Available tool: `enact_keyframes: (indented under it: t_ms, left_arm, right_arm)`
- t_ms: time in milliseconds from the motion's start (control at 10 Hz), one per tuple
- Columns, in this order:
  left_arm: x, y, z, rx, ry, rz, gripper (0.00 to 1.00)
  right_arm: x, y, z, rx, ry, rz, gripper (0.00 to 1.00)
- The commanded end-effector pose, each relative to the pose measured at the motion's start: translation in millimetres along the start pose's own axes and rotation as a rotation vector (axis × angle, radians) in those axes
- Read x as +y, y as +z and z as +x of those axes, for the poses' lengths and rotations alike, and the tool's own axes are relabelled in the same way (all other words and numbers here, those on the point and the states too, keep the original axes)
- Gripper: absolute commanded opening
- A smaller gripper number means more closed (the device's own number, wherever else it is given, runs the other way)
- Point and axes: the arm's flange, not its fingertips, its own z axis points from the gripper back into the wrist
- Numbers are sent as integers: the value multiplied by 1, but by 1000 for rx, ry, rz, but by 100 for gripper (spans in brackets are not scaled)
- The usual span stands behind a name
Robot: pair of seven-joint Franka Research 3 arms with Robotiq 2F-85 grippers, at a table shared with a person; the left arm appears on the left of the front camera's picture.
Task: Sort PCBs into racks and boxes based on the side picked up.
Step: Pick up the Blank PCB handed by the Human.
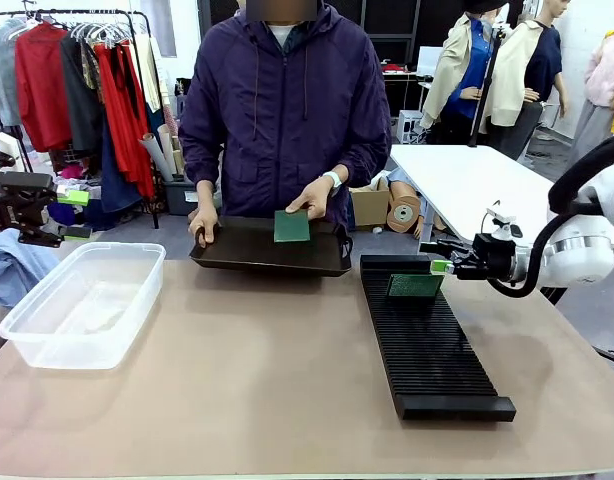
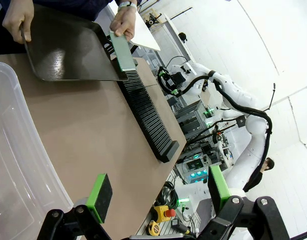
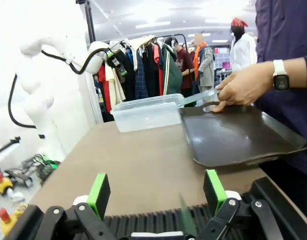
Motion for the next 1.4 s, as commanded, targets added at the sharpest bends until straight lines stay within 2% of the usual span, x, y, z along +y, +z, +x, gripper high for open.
enact_keyframes:
  t_ms: [0, 400, 600, 900, 1300]
  left_arm:
    - [-2, 1, 0, -1, 7, -1, 100]
    - [-2, 1, 0, -1, 7, -1, 100]
    - [-2, 1, 0, -1, 7, -1, 100]
    - [-2, 1, 0, -1, 7, -1, 100]
    - [-2, 1, 0, -1, 7, -1, 100]
  right_arm:
    - [34, -12, 22, 59, -143, -6, 100]
    - [91, -32, 86, 127, -451, -84, 100]
    - [114, -36, 104, 201, -715, -171, 100]
    - [134, -40, 118, 167, -997, -143, 100]
    - [148, -32, 127, 122, -1128, -91, 100]
